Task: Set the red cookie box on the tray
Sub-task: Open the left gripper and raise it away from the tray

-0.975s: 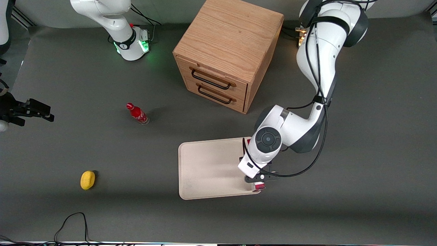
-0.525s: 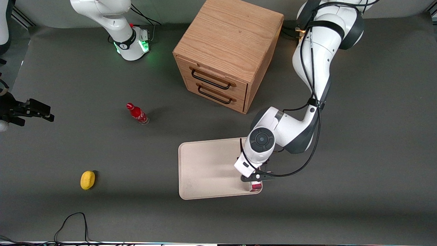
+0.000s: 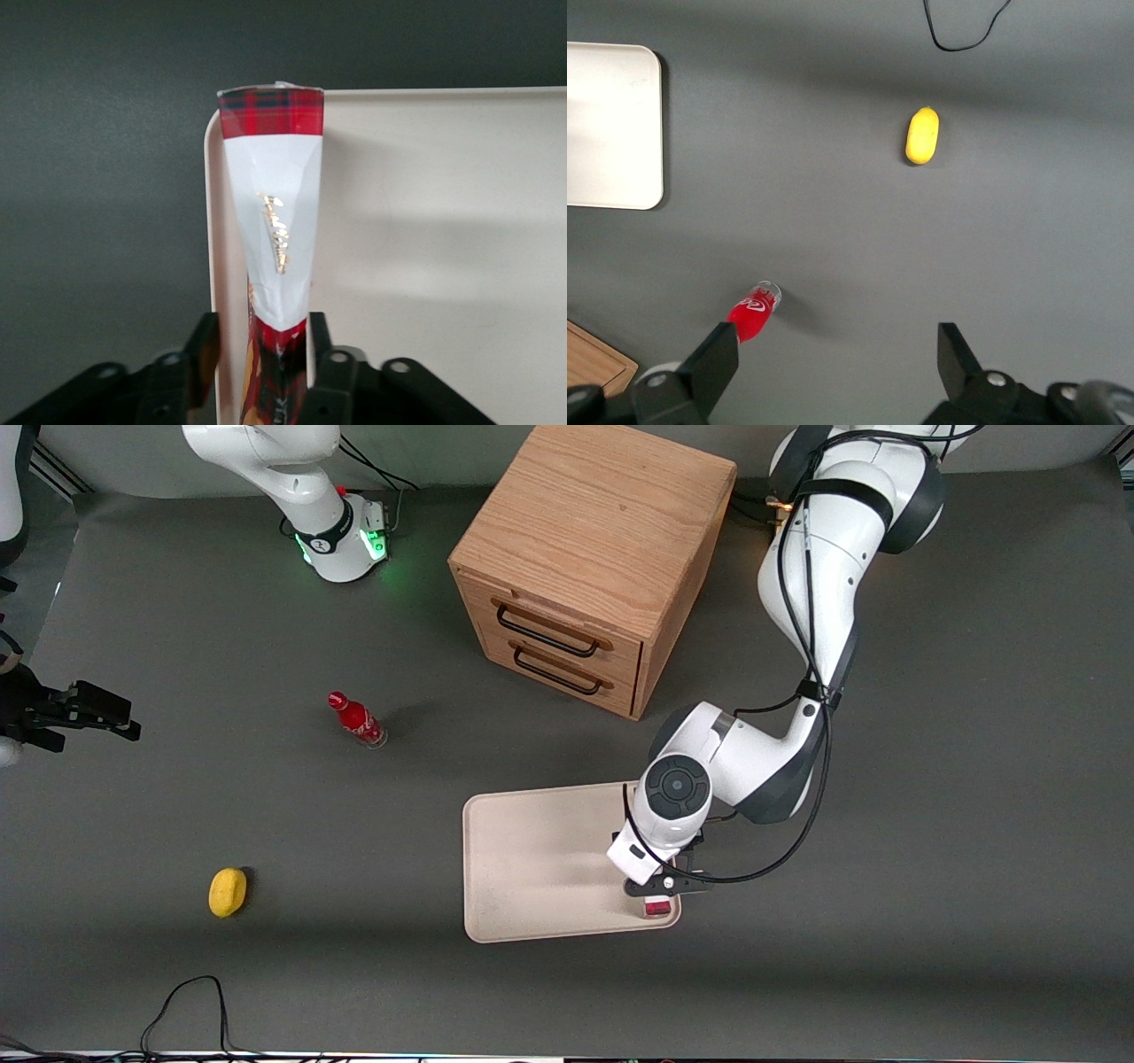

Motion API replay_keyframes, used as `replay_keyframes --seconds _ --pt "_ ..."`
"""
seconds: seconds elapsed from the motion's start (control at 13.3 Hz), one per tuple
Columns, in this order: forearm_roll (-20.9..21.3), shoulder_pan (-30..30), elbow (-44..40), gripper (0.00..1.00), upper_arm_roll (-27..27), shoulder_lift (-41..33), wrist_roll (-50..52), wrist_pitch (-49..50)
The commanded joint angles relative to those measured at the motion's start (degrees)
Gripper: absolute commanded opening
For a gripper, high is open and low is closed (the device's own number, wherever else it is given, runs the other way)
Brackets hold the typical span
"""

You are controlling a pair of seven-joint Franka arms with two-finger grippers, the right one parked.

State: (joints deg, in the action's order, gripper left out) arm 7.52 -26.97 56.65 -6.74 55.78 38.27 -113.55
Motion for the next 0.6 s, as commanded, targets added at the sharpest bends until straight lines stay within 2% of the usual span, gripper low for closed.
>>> replay_keyframes --seconds 0.0,0.15,0.3,0.53 --pt "1.2 -0.1 0.7 1.0 0.7 -2.7 0.4 0.7" --pt "1.2 0.4 3.2 1.0 0.7 -7.4 -0.8 5.1" --pt "0.3 3.5 5.9 1.0 0.3 -14.2 -4.6 10.1" --pt "-1.2 8.2 16.9 1.0 0.2 -26.5 -9.7 12.6"
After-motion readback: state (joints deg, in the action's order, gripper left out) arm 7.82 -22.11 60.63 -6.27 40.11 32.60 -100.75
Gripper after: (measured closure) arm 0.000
